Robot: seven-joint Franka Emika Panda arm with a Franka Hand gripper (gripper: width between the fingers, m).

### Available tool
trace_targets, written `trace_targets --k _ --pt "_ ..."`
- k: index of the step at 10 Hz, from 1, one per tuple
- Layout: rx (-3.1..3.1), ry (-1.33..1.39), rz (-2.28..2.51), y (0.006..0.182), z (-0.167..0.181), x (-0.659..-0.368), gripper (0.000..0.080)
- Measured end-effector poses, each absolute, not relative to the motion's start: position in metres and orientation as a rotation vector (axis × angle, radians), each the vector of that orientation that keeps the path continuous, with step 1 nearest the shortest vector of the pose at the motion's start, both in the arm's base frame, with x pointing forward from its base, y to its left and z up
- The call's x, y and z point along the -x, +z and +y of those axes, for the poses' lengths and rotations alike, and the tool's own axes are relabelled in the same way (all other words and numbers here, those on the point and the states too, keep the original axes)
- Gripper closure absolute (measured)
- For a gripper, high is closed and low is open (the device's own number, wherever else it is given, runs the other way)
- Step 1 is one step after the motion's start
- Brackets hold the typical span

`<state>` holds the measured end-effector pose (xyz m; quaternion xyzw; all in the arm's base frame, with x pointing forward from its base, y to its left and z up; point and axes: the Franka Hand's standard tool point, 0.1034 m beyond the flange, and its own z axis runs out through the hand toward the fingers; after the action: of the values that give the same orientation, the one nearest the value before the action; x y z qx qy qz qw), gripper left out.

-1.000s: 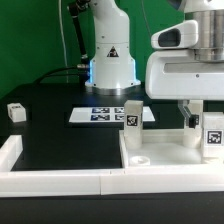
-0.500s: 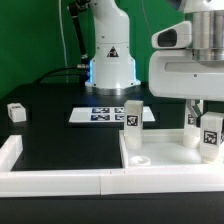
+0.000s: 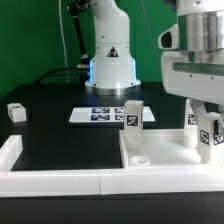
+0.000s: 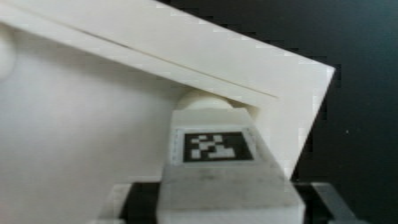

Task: Assemble square table

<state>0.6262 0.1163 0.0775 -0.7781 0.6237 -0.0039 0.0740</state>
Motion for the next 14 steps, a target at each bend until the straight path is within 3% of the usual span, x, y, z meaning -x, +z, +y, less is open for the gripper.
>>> trace_targets --k 4,5,6,7,10,14 --pt "1.956 0.009 2.226 0.077 0.124 -0.625 0.0509" --pt "1.959 0.009 2.223 0.077 0.124 -0.625 0.0345" --pt "1.971 0.008 2.214 0.076 0.124 -0.624 0.0345" --pt "2.021 0.002 2.168 0.076 0.124 -0.624 0.0191" --pt "2.419 -0.045 1.739 0.071 0.137 -0.606 0.0153" --pt "2.678 -0.092 1.333 0.071 0.130 -0.609 0.0150"
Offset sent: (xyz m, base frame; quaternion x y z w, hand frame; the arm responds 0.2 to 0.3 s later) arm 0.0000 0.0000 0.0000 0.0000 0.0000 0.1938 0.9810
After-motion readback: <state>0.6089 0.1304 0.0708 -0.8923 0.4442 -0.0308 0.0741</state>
